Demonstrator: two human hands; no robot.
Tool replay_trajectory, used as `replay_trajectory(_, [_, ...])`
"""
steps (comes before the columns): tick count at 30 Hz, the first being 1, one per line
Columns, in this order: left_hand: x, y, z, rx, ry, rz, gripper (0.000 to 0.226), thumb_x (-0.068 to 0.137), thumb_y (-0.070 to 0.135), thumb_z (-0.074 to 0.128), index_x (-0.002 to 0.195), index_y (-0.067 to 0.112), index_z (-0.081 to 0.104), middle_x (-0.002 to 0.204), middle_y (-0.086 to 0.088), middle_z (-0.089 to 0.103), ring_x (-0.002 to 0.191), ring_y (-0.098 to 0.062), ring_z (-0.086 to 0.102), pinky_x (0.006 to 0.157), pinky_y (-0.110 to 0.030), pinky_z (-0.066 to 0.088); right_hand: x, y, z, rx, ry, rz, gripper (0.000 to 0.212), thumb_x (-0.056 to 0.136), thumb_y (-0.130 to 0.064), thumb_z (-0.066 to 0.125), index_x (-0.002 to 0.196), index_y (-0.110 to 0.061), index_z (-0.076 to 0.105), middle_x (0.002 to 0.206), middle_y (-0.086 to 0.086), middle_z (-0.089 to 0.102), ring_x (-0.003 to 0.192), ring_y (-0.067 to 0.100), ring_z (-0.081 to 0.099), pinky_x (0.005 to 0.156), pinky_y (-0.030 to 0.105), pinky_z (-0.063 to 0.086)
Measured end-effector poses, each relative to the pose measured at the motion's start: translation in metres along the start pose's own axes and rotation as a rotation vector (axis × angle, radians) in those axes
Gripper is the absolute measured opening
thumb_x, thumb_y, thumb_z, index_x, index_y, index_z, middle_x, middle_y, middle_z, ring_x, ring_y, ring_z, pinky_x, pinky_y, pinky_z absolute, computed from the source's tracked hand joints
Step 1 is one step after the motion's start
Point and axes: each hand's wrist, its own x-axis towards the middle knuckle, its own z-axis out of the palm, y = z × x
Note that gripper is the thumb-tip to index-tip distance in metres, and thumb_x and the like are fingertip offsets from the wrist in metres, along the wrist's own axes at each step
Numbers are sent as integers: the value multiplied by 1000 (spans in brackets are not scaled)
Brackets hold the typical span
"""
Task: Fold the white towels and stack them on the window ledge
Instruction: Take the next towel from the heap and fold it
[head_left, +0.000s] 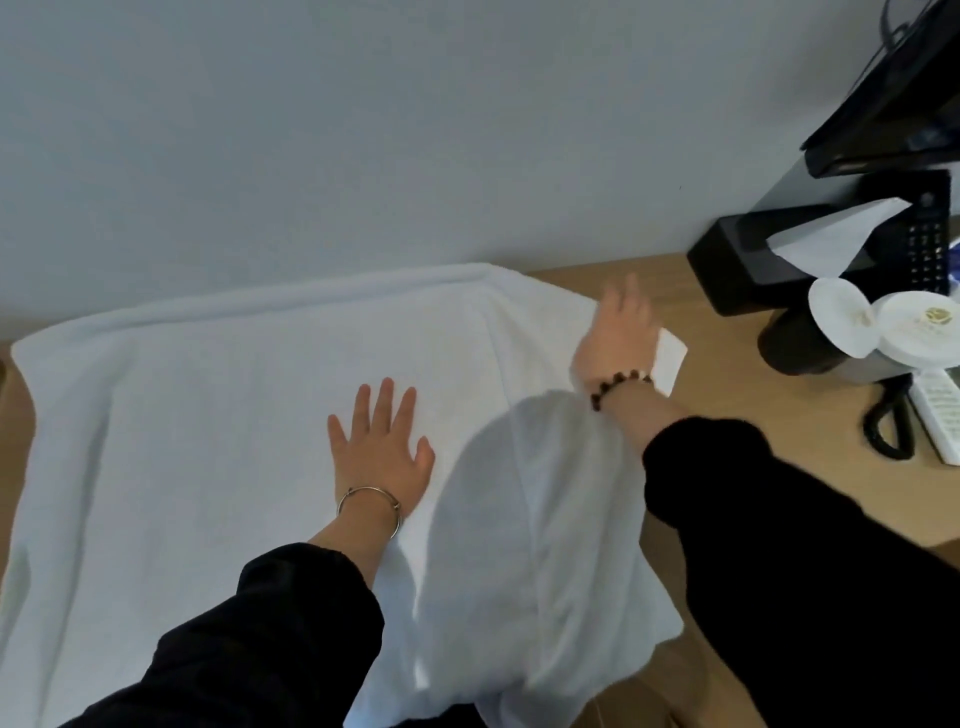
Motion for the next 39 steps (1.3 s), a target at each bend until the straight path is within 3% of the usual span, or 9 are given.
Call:
replay_trajectory(4, [-1, 1, 1, 13, 15, -4, 63, 95, 47, 19, 150, 33, -7, 159, 6, -14, 145, -20, -15, 116, -51, 1, -46, 0, 23, 260, -11, 219, 66, 90, -23, 57, 147, -14, 24, 158, 10, 11, 143, 25, 15, 115, 37, 17])
replay_trajectory(8, [-2, -1, 1, 7, 25, 3, 62, 95, 47, 18, 151, 33, -5, 159, 6, -12, 146, -20, -14, 116, -50, 2, -71, 18, 33, 376, -168, 482, 73, 90, -36, 56, 147, -10, 19, 157, 13, 10, 144, 27, 11, 115, 40, 18])
replay_trajectory(15, [-8, -31, -5, -11, 26, -5, 59, 97, 41, 23, 151, 34, 0, 159, 7, -10, 146, -18, -10, 117, -49, 0, -97, 0, 39, 358, -323, 228, 66, 94, -39, 48, 148, -13, 20, 158, 12, 4, 145, 26, 4, 116, 34, 11])
replay_trajectory(18, [-12, -56, -7, 42, 21, -31, 58, 97, 38, 27, 152, 31, 10, 160, 5, -2, 147, -20, -5, 115, -52, 4, -107, -4, 41, 408, -321, 126, 61, 94, -40, 49, 145, -13, 30, 156, 10, 13, 142, 26, 10, 115, 33, 14])
replay_trajectory(23, [4, -18, -29, -93, 151, -128, 39, 90, 28, 38, 124, 17, 51, 139, -8, 40, 135, -27, 27, 106, -52, 24, -88, 8, 31, 790, -175, 455, 71, 85, -28, 67, 143, -8, 31, 145, 13, 32, 132, 30, 35, 110, 39, 32])
replay_trajectory(26, [11, 23, -18, -119, 71, 28, 54, 96, 36, 28, 149, 24, 22, 156, -7, 18, 144, -26, 12, 113, -49, 16, -67, 14, 31, 907, -181, 613, 83, 80, -27, 73, 144, -6, 26, 145, 14, 36, 131, 29, 39, 107, 39, 37])
replay_trajectory(29, [11, 34, -3, 1, 16, 88, 58, 98, 40, 16, 151, 29, -5, 160, 4, -8, 146, -22, -9, 116, -50, 3, -47, 18, 31, 1030, -167, 717, 74, 79, -23, 74, 135, 0, 32, 134, 14, 48, 120, 30, 51, 96, 35, 43])
replay_trajectory(34, [10, 33, -4, 12, 11, 81, 57, 98, 41, 13, 151, 30, -5, 159, 6, -11, 146, -20, -12, 117, -48, 1, -13, 28, 18, 766, -305, 594, 50, 90, -23, 62, 131, 2, 48, 132, 15, 53, 119, 31, 52, 87, 30, 43])
replay_trajectory(39, [11, 35, -5, -47, 10, 64, 56, 98, 43, 15, 151, 35, -4, 159, 8, -10, 146, -18, -14, 117, -47, -2, 27, 44, 12, 520, -248, 497, 44, 95, -18, 52, 130, 8, 47, 131, 20, 53, 119, 37, 51, 97, 38, 43])
